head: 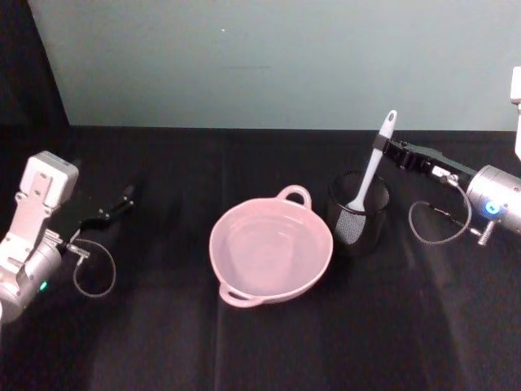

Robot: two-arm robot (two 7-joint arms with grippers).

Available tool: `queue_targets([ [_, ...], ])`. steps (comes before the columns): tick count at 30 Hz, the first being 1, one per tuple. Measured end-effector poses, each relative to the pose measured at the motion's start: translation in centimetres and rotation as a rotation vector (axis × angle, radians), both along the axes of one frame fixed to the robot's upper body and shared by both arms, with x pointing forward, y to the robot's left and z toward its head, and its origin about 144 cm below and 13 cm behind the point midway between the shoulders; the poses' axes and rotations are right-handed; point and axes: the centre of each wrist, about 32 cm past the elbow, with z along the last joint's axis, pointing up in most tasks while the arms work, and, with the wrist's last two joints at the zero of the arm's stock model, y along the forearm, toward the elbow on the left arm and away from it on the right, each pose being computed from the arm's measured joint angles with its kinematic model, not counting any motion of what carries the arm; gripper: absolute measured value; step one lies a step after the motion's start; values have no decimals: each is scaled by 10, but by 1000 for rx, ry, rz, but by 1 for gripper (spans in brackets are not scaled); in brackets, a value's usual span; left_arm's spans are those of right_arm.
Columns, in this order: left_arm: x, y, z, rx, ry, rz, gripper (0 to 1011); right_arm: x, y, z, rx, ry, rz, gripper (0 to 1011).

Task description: Use the one hand to pick up the spoon and stir the clear water in the bowl.

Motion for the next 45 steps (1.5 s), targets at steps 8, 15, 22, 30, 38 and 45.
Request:
queue_targets([
  [8, 0, 0, 0, 0, 0, 0, 1011, -14, 4, 29, -146, -148, 31, 113],
  [15, 0, 0, 0, 0, 0, 0, 1011, -25, 2, 74, -213, -273, 58, 112],
  [22, 0, 0, 0, 0, 0, 0, 1011, -33, 6, 112, -240, -391, 67, 112],
  [30, 0, 0, 0, 0, 0, 0, 1011, -36, 27, 111, -201, -502, 157, 112],
  [38, 0, 0, 0, 0, 0, 0, 1011, -36, 57, 65, -149, -534, 291, 112],
  [45, 0, 0, 0, 0, 0, 0, 1011, -31, 74, 19, -142, -552, 337, 112],
])
